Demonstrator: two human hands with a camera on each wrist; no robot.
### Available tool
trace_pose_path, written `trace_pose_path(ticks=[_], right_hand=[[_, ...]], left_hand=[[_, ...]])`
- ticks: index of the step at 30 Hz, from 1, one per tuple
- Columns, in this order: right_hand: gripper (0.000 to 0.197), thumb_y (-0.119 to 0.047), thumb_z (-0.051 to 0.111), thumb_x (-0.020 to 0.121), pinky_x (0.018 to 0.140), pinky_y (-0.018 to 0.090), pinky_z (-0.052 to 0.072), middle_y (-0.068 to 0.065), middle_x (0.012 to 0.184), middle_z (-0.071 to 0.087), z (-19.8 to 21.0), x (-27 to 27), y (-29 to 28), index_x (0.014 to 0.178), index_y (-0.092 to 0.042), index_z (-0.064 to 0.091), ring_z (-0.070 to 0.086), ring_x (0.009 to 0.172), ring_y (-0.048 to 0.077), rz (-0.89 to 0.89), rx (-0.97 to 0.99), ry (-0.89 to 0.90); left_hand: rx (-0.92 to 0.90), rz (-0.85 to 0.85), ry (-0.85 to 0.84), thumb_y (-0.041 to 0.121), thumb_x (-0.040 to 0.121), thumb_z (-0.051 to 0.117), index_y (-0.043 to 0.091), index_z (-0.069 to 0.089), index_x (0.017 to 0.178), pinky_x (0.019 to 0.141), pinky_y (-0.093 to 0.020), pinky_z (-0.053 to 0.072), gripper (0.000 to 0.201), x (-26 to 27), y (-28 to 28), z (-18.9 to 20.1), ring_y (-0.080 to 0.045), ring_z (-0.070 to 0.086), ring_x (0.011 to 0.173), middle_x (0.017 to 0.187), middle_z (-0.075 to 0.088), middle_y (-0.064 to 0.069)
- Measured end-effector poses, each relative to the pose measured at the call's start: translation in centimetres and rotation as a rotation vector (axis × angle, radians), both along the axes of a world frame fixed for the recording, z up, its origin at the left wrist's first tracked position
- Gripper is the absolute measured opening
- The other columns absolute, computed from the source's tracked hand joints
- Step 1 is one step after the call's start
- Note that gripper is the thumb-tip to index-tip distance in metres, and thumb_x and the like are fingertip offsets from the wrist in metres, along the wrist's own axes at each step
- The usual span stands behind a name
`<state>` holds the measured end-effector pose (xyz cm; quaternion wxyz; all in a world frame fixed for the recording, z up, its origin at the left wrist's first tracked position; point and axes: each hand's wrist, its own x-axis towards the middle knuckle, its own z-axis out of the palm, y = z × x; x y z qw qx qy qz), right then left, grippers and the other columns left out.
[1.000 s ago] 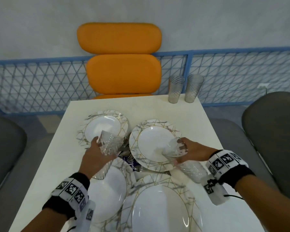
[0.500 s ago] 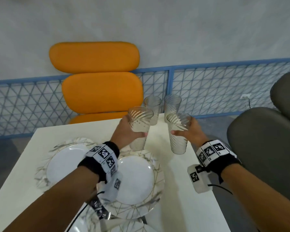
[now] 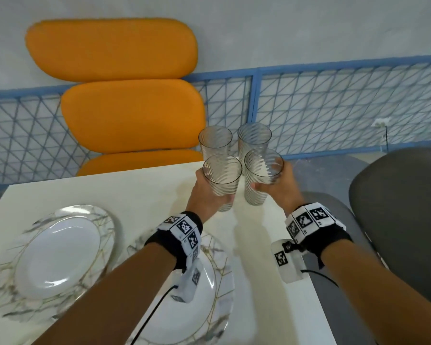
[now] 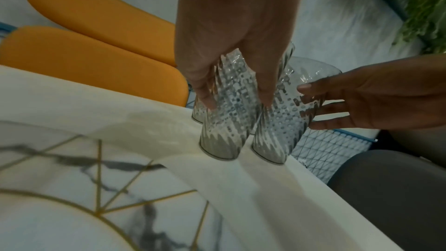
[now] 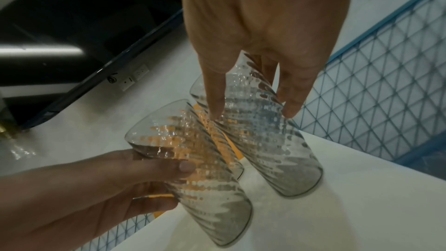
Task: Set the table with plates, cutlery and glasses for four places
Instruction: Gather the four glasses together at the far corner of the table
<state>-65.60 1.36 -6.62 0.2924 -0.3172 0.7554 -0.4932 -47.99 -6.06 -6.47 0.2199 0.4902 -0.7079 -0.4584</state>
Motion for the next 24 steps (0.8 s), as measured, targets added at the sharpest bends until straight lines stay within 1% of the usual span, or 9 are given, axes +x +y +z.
trace_pose_path(ticks=[4,8,12,15,17,19,21,23,24], right_hand=[[0.091,-0.007,0.085,0.059,0.103,0.037,0.041,-0.002,0.117,0.047,-0.5,-0.3,-0.7,0.132,-0.011,0.032,0.049,0.113,0.018,0.013,-0.042,-0.019],[0.089,-0.006,0.083,0.062,0.1,0.03,0.039,-0.003,0.118,0.044,-0.5,-0.5,-0.6,0.134,-0.01,0.031,0.045,0.111,0.014,0.006,-0.058,-0.009],[0.09,-0.009,0.084,0.062,0.102,0.033,0.039,-0.003,0.121,0.044,-0.4,-0.5,-0.4,0.134,-0.011,0.031,0.046,0.116,0.017,-0.001,-0.062,-0.006],[0.09,-0.007,0.084,0.061,0.099,0.03,0.039,-0.002,0.121,0.044,-0.3,-0.4,-0.4,0.134,-0.01,0.03,0.046,0.115,0.016,-0.003,-0.068,-0.006],[0.091,-0.005,0.084,0.059,0.101,0.031,0.039,-0.001,0.122,0.046,-0.2,-0.2,-0.3,0.133,-0.008,0.031,0.047,0.116,0.017,0.001,-0.072,-0.005],[0.093,-0.002,0.085,0.057,0.104,0.036,0.04,0.006,0.127,0.048,-0.1,0.1,0.0,0.132,-0.005,0.031,0.048,0.116,0.02,-0.009,-0.082,-0.015],[0.097,-0.004,0.085,0.057,0.107,0.04,0.038,0.01,0.135,0.044,-0.2,0.5,0.7,0.136,-0.007,0.027,0.045,0.121,0.02,-0.008,-0.053,-0.018],[0.104,-0.014,0.084,0.062,0.113,0.044,0.03,0.01,0.146,0.033,-0.5,1.0,1.9,0.143,-0.01,0.018,0.034,0.134,0.023,-0.021,0.036,0.0],[0.103,-0.018,0.083,0.065,0.113,0.046,0.029,0.011,0.147,0.031,-0.8,1.4,2.6,0.144,-0.01,0.017,0.031,0.135,0.024,-0.045,0.081,0.024]], left_hand=[[-0.019,0.024,0.044,0.018,0.065,0.085,0.008,0.027,0.134,0.087,-0.023,0.035,0.09,-0.8,-0.2,-0.4,-0.024,0.047,0.122,0.135,0.047,-0.007],[-0.018,0.027,0.054,0.018,0.066,0.084,0.009,0.026,0.136,0.092,-0.024,0.035,0.091,-0.9,-0.4,-0.6,-0.024,0.045,0.124,0.138,0.045,-0.007],[-0.019,0.032,0.057,0.016,0.067,0.083,0.007,0.023,0.139,0.092,-0.022,0.033,0.094,-1.0,-0.5,-0.4,-0.024,0.043,0.127,0.139,0.044,-0.008],[-0.013,0.026,0.053,0.014,0.067,0.083,0.006,0.02,0.141,0.095,-0.021,0.032,0.097,-1.0,-0.5,-0.4,-0.025,0.04,0.13,0.142,0.041,-0.01],[0.014,0.024,0.032,0.016,0.067,0.083,0.006,0.014,0.144,0.103,-0.028,0.033,0.104,-0.8,-0.5,-0.4,-0.027,0.037,0.134,0.146,0.036,-0.013],[0.057,0.02,-0.026,0.02,0.067,0.083,0.009,0.005,0.148,0.111,-0.041,0.032,0.113,-0.1,-0.3,-0.1,-0.031,0.033,0.137,0.149,0.03,-0.017],[0.1,0.032,-0.051,0.02,0.071,0.081,0.011,0.002,0.149,0.111,-0.045,0.032,0.112,1.2,0.2,0.5,-0.03,0.033,0.137,0.15,0.029,-0.017],[0.116,0.052,-0.037,0.019,0.075,0.078,0.011,0.01,0.149,0.107,-0.036,0.038,0.101,3.2,1.0,1.3,-0.026,0.04,0.132,0.146,0.035,-0.012],[0.119,0.063,-0.027,0.018,0.077,0.076,0.011,0.018,0.147,0.1,-0.029,0.042,0.092,4.5,1.5,1.8,-0.024,0.046,0.126,0.142,0.041,-0.009]])
